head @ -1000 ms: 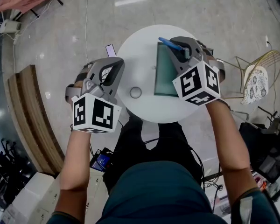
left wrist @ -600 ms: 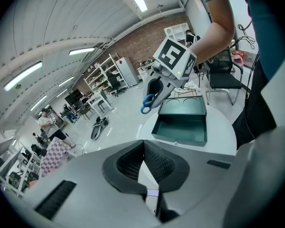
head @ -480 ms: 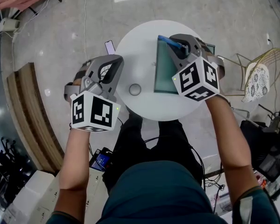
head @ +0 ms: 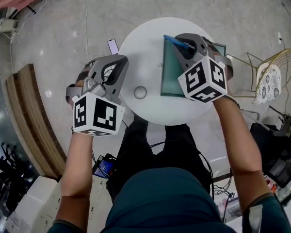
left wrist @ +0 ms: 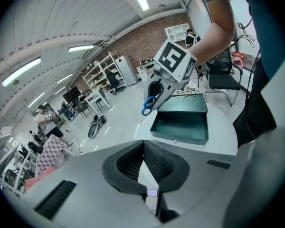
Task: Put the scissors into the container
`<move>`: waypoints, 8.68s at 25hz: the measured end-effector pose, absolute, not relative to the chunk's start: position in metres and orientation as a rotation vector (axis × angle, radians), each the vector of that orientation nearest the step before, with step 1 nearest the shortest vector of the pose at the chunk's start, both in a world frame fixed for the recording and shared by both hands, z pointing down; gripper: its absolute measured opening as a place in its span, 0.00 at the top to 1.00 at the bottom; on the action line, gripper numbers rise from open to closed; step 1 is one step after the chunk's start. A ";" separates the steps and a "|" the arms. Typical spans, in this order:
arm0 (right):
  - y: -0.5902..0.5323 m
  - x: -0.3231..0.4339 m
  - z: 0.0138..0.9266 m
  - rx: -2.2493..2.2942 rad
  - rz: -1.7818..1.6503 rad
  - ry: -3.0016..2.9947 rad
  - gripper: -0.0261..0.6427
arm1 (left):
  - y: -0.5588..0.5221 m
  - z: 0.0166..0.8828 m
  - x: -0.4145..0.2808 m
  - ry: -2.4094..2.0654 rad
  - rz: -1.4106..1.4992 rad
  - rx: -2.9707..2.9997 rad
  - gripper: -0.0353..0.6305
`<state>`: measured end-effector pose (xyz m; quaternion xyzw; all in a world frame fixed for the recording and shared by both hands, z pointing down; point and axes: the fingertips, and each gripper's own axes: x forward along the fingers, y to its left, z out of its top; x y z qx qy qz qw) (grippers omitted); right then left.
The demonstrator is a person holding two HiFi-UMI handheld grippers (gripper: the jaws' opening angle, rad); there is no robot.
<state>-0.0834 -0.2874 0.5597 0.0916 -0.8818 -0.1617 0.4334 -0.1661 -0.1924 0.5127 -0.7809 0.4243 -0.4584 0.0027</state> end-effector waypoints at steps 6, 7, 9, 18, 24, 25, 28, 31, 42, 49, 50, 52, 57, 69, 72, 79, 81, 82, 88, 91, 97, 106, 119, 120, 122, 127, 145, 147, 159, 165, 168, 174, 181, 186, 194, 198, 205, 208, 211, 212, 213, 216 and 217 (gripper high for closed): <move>-0.293 -0.092 0.576 0.216 -0.398 -2.187 0.86 | -0.199 0.524 -0.173 1.337 -1.433 -2.462 0.92; -0.294 -0.093 0.578 0.214 -0.398 -2.185 0.86 | -0.200 0.526 -0.174 1.339 -1.434 -2.463 0.92; -0.296 -0.094 0.583 0.212 -0.397 -2.182 0.86 | -0.202 0.531 -0.176 1.343 -1.434 -2.465 0.92; -0.302 -0.098 0.605 0.196 -0.381 -2.169 0.86 | -0.206 0.548 -0.181 1.352 -1.445 -2.483 0.92; -0.305 -0.098 0.617 0.197 -0.368 -2.162 0.86 | -0.211 0.558 -0.181 1.359 -1.440 -2.493 0.92; -0.304 -0.099 0.619 0.197 -0.366 -2.161 0.86 | -0.211 0.559 -0.182 1.359 -1.439 -2.494 0.92; -0.303 -0.101 0.623 0.196 -0.360 -2.159 0.86 | -0.211 0.562 -0.185 1.360 -1.439 -2.498 0.92; -0.304 -0.103 0.629 0.195 -0.354 -2.158 0.86 | -0.212 0.568 -0.186 1.360 -1.438 -2.506 0.92; -0.305 -0.104 0.644 0.191 -0.338 -2.148 0.86 | -0.215 0.579 -0.187 1.361 -1.443 -2.522 0.92; -0.310 -0.104 0.654 0.191 -0.334 -2.140 0.86 | -0.215 0.589 -0.188 1.362 -1.456 -2.530 0.92; -0.310 -0.104 0.656 0.192 -0.331 -2.139 0.86 | -0.215 0.590 -0.189 1.361 -1.457 -2.532 0.92; -0.310 -0.104 0.659 0.195 -0.326 -2.136 0.86 | -0.215 0.592 -0.190 1.360 -1.456 -2.535 0.92; -0.308 -0.102 0.668 0.196 -0.311 -2.127 0.86 | -0.217 0.596 -0.189 1.361 -1.450 -2.542 0.92; -0.301 -0.098 0.674 0.202 -0.302 -2.136 0.86 | -0.209 0.604 -0.182 1.367 -1.458 -2.551 0.92; -0.301 -0.097 0.674 0.202 -0.306 -2.137 0.86 | -0.206 0.605 -0.181 1.372 -1.461 -2.551 0.92; -0.308 -0.099 0.682 0.206 -0.313 -2.139 0.86 | -0.204 0.616 -0.181 1.379 -1.465 -2.555 0.92; -0.309 -0.102 0.684 0.203 -0.314 -2.138 0.86 | -0.205 0.618 -0.182 1.379 -1.466 -2.557 0.92; -0.308 -0.103 0.685 0.201 -0.315 -2.137 0.86 | -0.204 0.618 -0.182 1.380 -1.466 -2.557 0.92; -0.308 -0.110 0.687 0.193 -0.317 -2.128 0.86 | -0.203 0.616 -0.187 1.387 -1.461 -2.557 0.92; -0.307 -0.111 0.692 0.191 -0.312 -2.120 0.86 | -0.202 0.617 -0.189 1.393 -1.460 -2.557 0.92; -0.309 -0.115 0.694 0.200 -0.311 -2.115 0.86 | -0.199 0.620 -0.196 1.398 -1.465 -2.561 0.92; -0.312 -0.111 0.694 0.221 -0.316 -2.116 0.86 | -0.201 0.620 -0.190 1.401 -1.456 -2.563 0.92; -0.317 -0.115 0.694 0.219 -0.301 -2.136 0.86 | -0.206 0.623 -0.192 1.396 -1.452 -2.579 0.92; -0.317 -0.116 0.695 0.216 -0.298 -2.137 0.86 | -0.207 0.625 -0.192 1.395 -1.451 -2.582 0.92; -0.316 -0.117 0.696 0.209 -0.292 -2.140 0.86 | -0.208 0.626 -0.192 1.391 -1.450 -2.585 0.92; -0.313 -0.118 0.693 0.200 -0.287 -2.141 0.80 | -0.206 0.624 -0.192 1.386 -1.455 -2.590 0.92; -0.312 -0.127 0.685 0.196 -0.296 -2.142 0.78 | -0.202 0.620 -0.204 1.407 -1.451 -2.589 0.92; -0.312 -0.128 0.684 0.198 -0.298 -2.141 0.78 | -0.201 0.619 -0.205 1.406 -1.450 -2.590 0.92; -0.307 -0.120 0.683 0.210 -0.294 -2.128 0.78 | -0.198 0.617 -0.202 1.411 -1.453 -2.587 0.92; -0.303 -0.121 0.680 0.223 -0.299 -2.123 0.78 | -0.191 0.614 -0.202 1.416 -1.443 -2.589 0.92; -0.299 -0.120 0.674 0.227 -0.299 -2.122 0.78 | -0.187 0.608 -0.202 1.422 -1.440 -2.585 0.92; -0.296 -0.117 0.656 0.243 -0.308 -2.123 0.78 | -0.181 0.591 -0.202 1.436 -1.421 -2.573 0.92; -0.294 -0.114 0.642 0.261 -0.305 -2.125 0.78 | -0.176 0.580 -0.199 1.426 -1.414 -2.570 0.92; -0.292 -0.112 0.635 0.269 -0.294 -2.126 0.78 | -0.174 0.574 -0.201 1.416 -1.422 -2.569 0.92; -0.295 -0.117 0.623 0.274 -0.291 -2.116 0.78 | -0.183 0.560 -0.208 1.415 -1.403 -2.562 0.92; -0.296 -0.119 0.612 0.277 -0.292 -2.113 0.78 | -0.189 0.549 -0.212 1.418 -1.390 -2.553 0.92; -0.293 -0.125 0.593 0.288 -0.291 -2.111 0.78 | -0.188 0.531 -0.223 1.430 -1.380 -2.543 0.92; -0.294 -0.127 0.586 0.294 -0.290 -2.112 0.78 | -0.186 0.527 -0.227 1.435 -1.381 -2.542 0.92; -0.293 -0.129 0.579 0.297 -0.289 -2.111 0.79 | -0.182 0.522 -0.231 1.441 -1.383 -2.541 0.92; -0.293 -0.129 0.577 0.299 -0.290 -2.110 0.79 | -0.181 0.520 -0.232 1.443 -1.384 -2.540 0.92; -0.293 -0.129 0.575 0.301 -0.291 -2.109 0.79 | -0.180 0.519 -0.233 1.444 -1.384 -2.540 0.92; -0.293 -0.131 0.569 0.309 -0.290 -2.109 0.79 | -0.180 0.514 -0.236 1.446 -1.383 -2.539 0.92; -0.293 -0.131 0.566 0.312 -0.289 -2.109 0.79 | -0.180 0.511 -0.236 1.447 -1.381 -2.538 0.92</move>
